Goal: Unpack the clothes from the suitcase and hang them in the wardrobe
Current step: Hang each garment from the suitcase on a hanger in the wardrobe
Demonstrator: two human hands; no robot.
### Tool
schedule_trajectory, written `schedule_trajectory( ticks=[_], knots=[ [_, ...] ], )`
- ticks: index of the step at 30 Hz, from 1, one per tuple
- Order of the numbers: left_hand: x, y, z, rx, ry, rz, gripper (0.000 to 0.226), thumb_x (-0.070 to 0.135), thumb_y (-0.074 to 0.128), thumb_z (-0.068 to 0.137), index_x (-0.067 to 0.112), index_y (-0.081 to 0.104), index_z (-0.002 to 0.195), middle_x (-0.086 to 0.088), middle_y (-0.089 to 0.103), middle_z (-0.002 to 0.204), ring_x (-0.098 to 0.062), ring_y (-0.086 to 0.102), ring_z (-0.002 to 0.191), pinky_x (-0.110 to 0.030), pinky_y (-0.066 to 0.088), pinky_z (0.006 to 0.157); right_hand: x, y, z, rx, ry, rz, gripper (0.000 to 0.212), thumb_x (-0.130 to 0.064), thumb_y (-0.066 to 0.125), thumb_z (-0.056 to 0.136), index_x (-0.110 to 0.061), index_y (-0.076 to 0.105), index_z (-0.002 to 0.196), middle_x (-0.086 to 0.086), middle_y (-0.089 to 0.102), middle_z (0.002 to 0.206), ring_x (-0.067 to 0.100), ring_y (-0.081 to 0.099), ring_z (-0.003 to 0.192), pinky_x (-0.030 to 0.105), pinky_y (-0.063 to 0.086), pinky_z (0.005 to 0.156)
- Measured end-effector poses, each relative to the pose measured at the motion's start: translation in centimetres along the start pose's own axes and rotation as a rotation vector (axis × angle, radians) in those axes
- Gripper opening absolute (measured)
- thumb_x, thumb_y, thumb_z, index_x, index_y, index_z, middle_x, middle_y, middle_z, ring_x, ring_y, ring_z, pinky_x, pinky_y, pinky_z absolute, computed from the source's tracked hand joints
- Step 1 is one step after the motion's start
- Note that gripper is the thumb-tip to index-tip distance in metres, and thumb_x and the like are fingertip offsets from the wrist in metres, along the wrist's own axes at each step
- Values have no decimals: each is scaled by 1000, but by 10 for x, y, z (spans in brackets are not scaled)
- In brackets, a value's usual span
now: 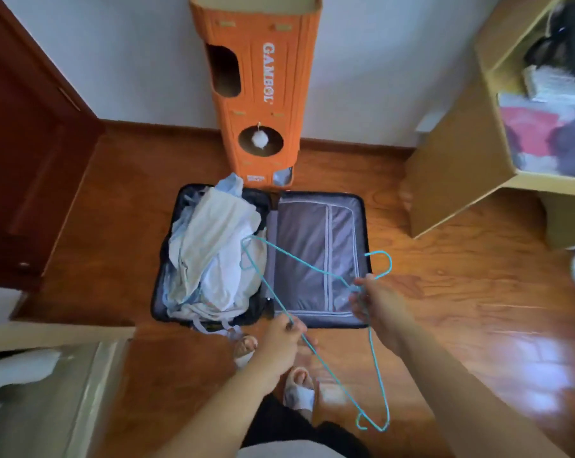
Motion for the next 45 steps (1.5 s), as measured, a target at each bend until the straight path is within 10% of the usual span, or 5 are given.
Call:
schedule_trajectory(
  ticks=[19, 28, 34, 39, 45],
  knots=[
    [-119, -257, 286, 378, -351, 797, 21, 19, 44, 105, 20, 58, 121, -4, 61, 121, -18, 62, 98, -29, 49, 76, 139, 128, 332, 137, 40, -78, 20, -17, 53, 101, -14, 68, 88, 6, 70, 78, 19, 62, 70, 34, 51, 69],
    [-168, -358, 464, 489, -398, 1048, 62, 19, 41, 102, 45, 27, 156, -3, -21, 166, -36, -9, 153, -52, 29, 118, 198, 167, 423, 66, -38, -172, 20, -14, 53, 102, -17, 70, 90, 9, 73, 80, 23, 66, 77, 37, 52, 75],
    [-172, -396, 492, 489, -356, 907, 37, 15, 47, 103, 11, 55, 138, -17, 58, 133, -38, 58, 119, -38, 48, 83, 219, 181, 429, 87, -7, -161, 23, -10, 51, 103, -16, 68, 89, 13, 71, 82, 21, 64, 74, 34, 50, 70],
    [-91, -409, 375, 947, -28, 536, 28, 19, 50, 106, 8, 72, 118, -15, 71, 118, -36, 63, 111, -38, 47, 91, 164, 180, 368, 88, -43, -214, 25, -6, 48, 103, -14, 63, 85, 13, 68, 80, 21, 62, 65, 30, 48, 60],
    [68, -390, 208, 918, 182, -146, 17, 15, 71, 94, 24, 75, 79, -1, 75, 86, -20, 70, 85, -36, 55, 78, 7, 183, 275, 37, -191, -302, 34, -4, 48, 103, -14, 65, 75, 20, 68, 78, 15, 67, 57, 24, 53, 48]
  ],
)
Point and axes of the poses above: each hand's wrist, its own z-axis towards the middle knuckle, its own y-axis out of the palm, x = y × z, the point moved 6 cm from there along z, towards the middle knuckle
